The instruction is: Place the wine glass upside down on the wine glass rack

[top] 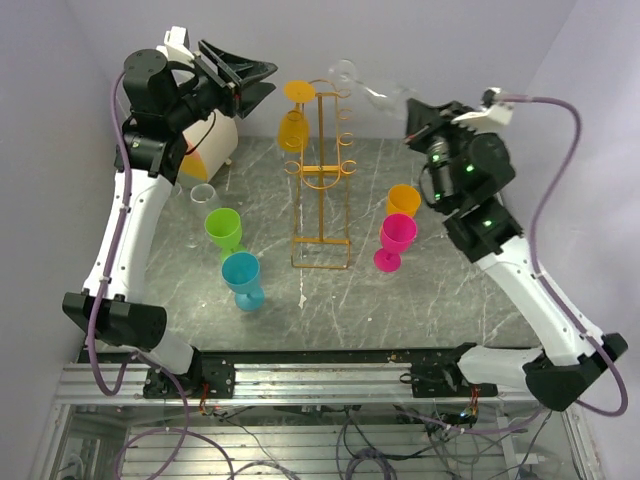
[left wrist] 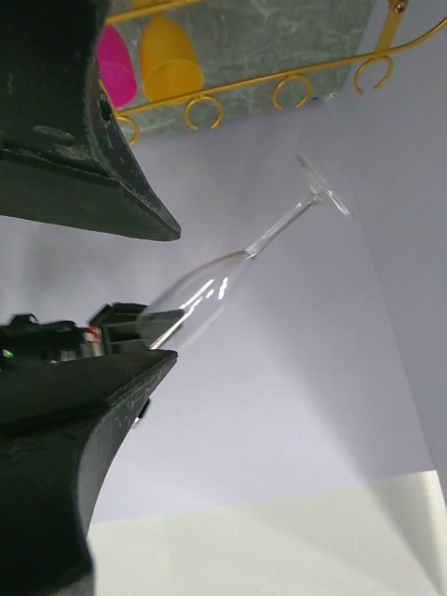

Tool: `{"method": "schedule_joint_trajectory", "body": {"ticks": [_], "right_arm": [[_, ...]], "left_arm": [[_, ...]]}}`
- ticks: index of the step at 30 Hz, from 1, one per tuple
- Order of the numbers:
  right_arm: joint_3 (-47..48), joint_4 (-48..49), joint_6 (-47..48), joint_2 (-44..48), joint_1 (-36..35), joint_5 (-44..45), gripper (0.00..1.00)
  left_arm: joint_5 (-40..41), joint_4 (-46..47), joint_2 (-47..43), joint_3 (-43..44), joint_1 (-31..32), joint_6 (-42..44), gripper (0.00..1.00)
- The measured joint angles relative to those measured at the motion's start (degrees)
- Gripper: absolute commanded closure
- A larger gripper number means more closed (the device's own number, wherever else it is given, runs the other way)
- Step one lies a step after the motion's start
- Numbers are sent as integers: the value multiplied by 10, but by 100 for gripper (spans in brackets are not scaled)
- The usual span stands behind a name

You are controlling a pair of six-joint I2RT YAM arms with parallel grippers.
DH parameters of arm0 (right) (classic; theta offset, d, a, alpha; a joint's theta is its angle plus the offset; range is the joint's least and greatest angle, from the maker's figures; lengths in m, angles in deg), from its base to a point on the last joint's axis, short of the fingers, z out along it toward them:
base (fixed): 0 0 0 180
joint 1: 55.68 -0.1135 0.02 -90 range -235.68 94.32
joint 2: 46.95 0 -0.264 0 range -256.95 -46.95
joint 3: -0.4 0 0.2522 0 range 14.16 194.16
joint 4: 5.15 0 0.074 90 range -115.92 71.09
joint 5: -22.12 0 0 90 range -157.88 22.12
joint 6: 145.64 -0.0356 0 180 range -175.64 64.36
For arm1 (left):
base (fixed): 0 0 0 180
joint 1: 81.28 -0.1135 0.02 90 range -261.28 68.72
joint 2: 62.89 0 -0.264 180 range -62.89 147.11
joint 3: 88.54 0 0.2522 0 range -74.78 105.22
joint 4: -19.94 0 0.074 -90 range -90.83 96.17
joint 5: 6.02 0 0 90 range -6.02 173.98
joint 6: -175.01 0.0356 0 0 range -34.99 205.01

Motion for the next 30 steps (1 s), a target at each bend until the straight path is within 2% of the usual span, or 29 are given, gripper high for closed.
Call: {"method": "schedule_joint_trajectory", "body": {"ticks": [3, 11, 22, 30], "right_arm": [[-14, 80, 38, -20, -65, 25, 100], [-26, 221, 95, -71, -113, 79, 100], [-26, 320, 147, -151, -191, 101, 100], [-18, 366, 188, -167, -220, 108, 100]], "left_arm": [[15, 10, 5, 0, 4, -30, 37], [41, 16, 25, 0, 4, -73, 36], [49, 47, 47, -17, 4, -110, 35], [50, 49, 62, -17, 4, -116, 37]]}}
